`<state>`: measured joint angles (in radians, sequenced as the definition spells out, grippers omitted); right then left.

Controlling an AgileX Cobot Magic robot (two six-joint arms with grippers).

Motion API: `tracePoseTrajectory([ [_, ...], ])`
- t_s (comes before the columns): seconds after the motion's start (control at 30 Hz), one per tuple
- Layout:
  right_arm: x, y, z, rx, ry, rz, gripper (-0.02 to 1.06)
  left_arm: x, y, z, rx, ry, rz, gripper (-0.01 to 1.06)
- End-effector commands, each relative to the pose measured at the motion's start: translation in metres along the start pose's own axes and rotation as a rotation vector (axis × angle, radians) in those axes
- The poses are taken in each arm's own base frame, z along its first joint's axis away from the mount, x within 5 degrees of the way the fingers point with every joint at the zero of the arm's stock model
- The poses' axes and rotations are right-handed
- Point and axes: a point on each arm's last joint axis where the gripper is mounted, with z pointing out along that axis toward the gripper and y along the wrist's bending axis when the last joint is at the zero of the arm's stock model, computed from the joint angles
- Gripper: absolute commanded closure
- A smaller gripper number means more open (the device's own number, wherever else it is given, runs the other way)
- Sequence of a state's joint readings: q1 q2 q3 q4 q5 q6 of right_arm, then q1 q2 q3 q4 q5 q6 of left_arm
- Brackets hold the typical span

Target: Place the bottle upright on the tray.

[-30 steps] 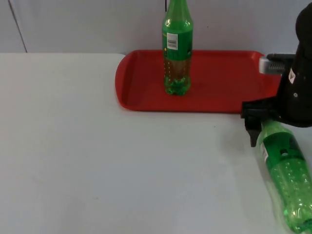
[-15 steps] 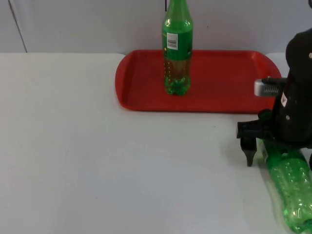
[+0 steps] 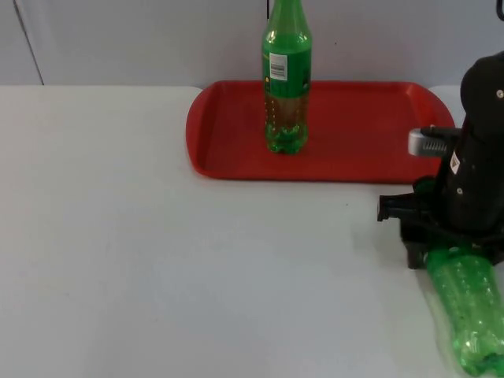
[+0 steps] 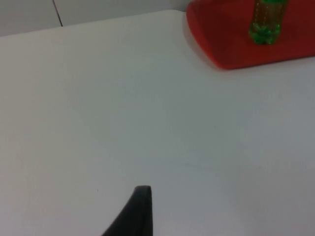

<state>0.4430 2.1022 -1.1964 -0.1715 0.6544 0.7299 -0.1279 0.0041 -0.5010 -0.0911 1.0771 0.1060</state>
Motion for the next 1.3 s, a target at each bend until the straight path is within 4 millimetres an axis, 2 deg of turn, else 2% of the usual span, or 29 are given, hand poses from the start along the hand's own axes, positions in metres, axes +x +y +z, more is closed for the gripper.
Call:
tracePoseTrajectory([
  [0.0,0.002,-0.004,0.004,0.021,0.022,-0.001,0.58,0.001,0.000,0.001,-0.003,0.001,-0.006,0.00],
  [0.03,0.002,-0.004,0.004,0.023,0.024,-0.001,0.70,0.001,0.000,0.001,-0.003,0.001,-0.006,0.00],
  [0.07,0.002,-0.004,0.004,0.023,0.024,-0.001,0.70,0.001,0.000,0.001,-0.003,0.001,-0.006,0.00],
  [0.13,0.002,-0.004,0.004,0.025,0.025,-0.010,1.01,0.001,0.000,0.001,-0.003,0.001,-0.006,0.00],
  [0.17,0.002,-0.004,0.004,0.025,0.025,-0.011,1.04,0.001,0.000,0.001,-0.003,0.001,-0.006,0.00],
  [0.5,0.001,-0.004,0.002,0.015,0.012,-0.024,1.05,0.001,0.000,0.001,-0.003,0.001,-0.006,0.00],
  [0.77,-0.008,0.000,-0.022,-0.052,-0.085,-0.053,1.05,0.001,0.000,0.001,-0.003,0.001,-0.006,0.00],
  [0.93,-0.020,-0.002,-0.053,-0.055,-0.202,-0.125,1.05,0.001,0.000,0.001,-0.003,0.001,-0.006,0.00],
  [0.97,-0.020,-0.002,-0.053,-0.055,-0.202,-0.125,1.05,0.001,0.000,0.001,-0.003,0.001,-0.006,0.00],
  [1.07,-0.028,-0.004,-0.075,-0.041,-0.289,-0.176,1.05,0.001,0.000,0.001,-0.003,0.001,-0.006,0.00],
  [1.1,-0.032,-0.005,-0.090,-0.051,-0.351,-0.199,1.05,0.001,0.000,0.001,-0.003,0.001,-0.006,0.00],
  [1.13,-0.032,-0.005,-0.090,-0.051,-0.351,-0.199,1.05,0.001,0.000,0.001,-0.003,0.001,-0.006,0.00],
  [1.27,-0.039,-0.007,-0.136,-0.111,-0.554,-0.259,1.05,0.001,0.000,0.001,-0.003,0.001,-0.006,0.00],
])
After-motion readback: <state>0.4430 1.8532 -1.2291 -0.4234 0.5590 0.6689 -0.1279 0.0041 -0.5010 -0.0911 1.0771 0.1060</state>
